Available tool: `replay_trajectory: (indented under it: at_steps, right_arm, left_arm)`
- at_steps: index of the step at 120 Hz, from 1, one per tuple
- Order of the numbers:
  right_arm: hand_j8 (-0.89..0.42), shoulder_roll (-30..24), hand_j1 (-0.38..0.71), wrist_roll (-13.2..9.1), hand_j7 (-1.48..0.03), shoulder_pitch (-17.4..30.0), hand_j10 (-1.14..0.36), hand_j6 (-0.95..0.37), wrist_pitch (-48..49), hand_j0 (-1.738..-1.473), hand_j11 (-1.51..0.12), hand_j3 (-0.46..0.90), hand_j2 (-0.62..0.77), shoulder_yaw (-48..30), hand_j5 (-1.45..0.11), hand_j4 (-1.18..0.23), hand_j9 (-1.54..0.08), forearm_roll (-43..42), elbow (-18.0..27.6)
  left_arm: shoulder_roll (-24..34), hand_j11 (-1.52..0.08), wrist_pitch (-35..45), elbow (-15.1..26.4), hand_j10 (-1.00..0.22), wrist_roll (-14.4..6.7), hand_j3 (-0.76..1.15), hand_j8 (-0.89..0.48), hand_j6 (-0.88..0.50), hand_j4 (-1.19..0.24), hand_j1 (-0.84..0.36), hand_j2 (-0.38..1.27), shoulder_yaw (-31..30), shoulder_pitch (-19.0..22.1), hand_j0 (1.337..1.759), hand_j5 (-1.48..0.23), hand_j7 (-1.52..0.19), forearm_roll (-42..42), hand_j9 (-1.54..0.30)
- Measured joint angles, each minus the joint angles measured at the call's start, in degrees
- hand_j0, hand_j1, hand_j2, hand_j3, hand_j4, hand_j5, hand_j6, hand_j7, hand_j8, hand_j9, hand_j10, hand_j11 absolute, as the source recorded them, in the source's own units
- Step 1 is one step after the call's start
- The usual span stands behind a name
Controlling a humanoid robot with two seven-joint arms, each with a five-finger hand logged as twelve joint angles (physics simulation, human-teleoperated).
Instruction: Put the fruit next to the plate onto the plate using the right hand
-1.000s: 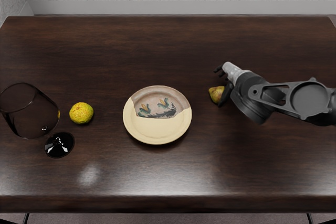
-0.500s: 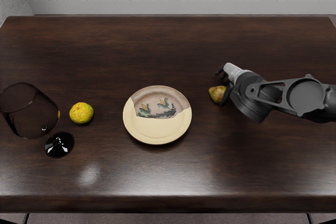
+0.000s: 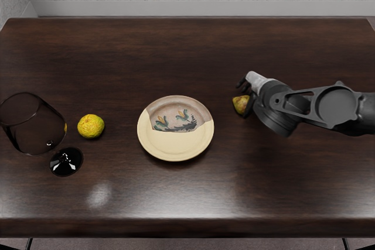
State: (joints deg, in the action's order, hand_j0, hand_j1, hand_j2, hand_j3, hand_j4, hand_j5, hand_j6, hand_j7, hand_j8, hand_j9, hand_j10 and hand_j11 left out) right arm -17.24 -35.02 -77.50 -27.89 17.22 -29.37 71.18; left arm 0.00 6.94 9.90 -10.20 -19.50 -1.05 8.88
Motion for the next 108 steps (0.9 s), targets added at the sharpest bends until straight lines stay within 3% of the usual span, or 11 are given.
replay_trajectory:
  at_steps: [58, 108]
  right_arm:
    - [-0.45, 1.16, 0.18, 0.02, -0.58, -0.87, -0.45, -0.45, -0.41, -1.658, -0.58, 0.0, -0.06, 0.16, -0.58, -0.45, -0.58, 2.06, -0.11]
    - [-0.36, 1.12, 0.25, 0.03, -0.74, -1.35, -0.43, -0.36, -0.33, -1.658, -0.75, 0.0, 0.11, 0.24, -0.76, -0.55, -0.75, 2.21, 0.13]
  left_arm:
    - [0.0, 0.0, 0.0, -0.01, 0.0, 0.01, 0.0, 0.0, 0.0, 0.0, 0.35, 0.0, 0.0, 0.0, 1.658, 0.0, 0.0, 0.0, 0.0]
    - [0.0, 0.0, 0.0, -0.03, 0.0, 0.01, 0.0, 0.0, 0.0, 0.0, 0.35, 0.0, -0.01, 0.0, 1.658, 0.0, 0.0, 0.0, 0.0]
